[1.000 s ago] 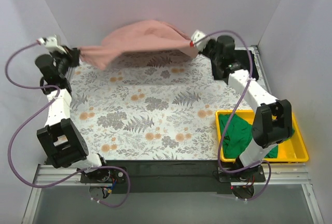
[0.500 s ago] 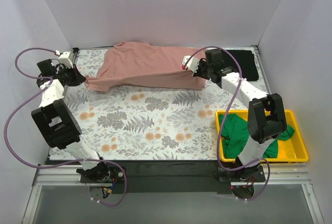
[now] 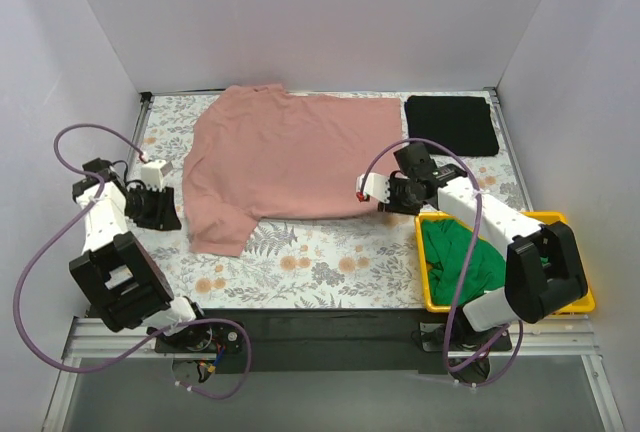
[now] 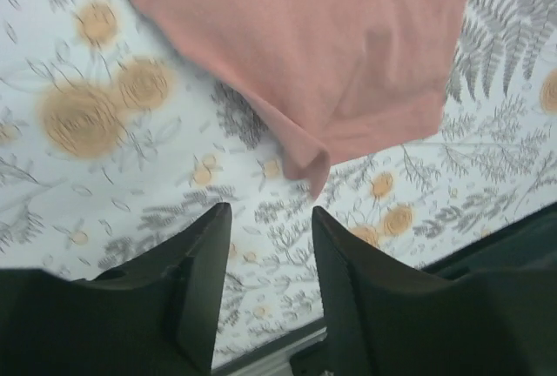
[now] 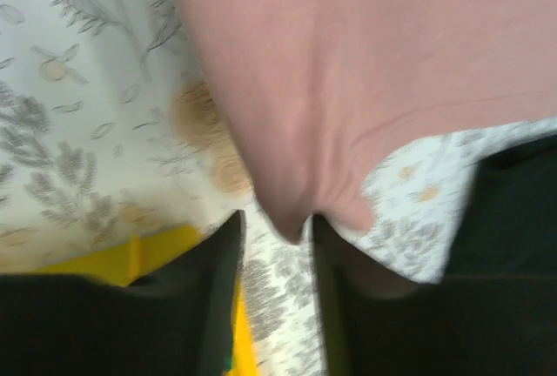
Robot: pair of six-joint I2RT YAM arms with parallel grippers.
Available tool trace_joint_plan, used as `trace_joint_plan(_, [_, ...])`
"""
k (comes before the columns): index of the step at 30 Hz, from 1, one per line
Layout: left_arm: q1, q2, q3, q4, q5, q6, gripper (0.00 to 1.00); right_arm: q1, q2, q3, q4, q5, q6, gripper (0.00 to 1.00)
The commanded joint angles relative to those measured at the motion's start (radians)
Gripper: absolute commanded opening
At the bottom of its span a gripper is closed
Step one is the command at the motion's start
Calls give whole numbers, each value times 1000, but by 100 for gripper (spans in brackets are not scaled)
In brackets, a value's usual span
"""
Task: Fold and stack the t-shirts
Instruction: Flatten the tshirt out
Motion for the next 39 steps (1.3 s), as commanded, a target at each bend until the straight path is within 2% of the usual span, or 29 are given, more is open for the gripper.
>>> trace_joint_plan(1, [58,-77,-52,-110,-65,147,43,10,-17,9,-152,21,-27,64])
trace_joint_plan(6, [91,-60,63,-119,15,146,46,10,-40,89,-188,-38,39,67])
trace_joint_plan(8, [78,-34,79,-136,52,156,44,10,5,138,-201,-41,91,63])
trace_joint_plan(9, [65,-29,80,-124,58,144,43,10,26,151,-203,-33,106,57])
trace_joint_plan(13, [-78,12,83,-18,44,66,34,5,176,217,-212,-6,224,42])
trace_joint_plan(15, [-138,37,82,33,27,3,34,3,245,258,-229,-2,258,38])
trace_joint_plan(19, [-262,86,50,74,-5,-52,34,-10,315,298,-255,-9,313,36])
trace_joint_plan(21, [-274,101,16,91,-38,-58,34,-13,339,300,-257,2,326,34])
trace_joint_plan(30, [-216,87,-162,96,-279,47,23,-75,405,298,-283,-36,362,34])
trace_joint_plan(31, [-192,80,-157,91,-290,64,17,-75,405,298,-295,-38,365,33])
trace_joint_plan(34, [-121,46,-75,50,-289,86,8,-76,387,298,-315,-48,367,32])
trace_joint_plan(39, [-100,35,54,-34,-225,123,7,-76,377,338,-342,-78,370,33])
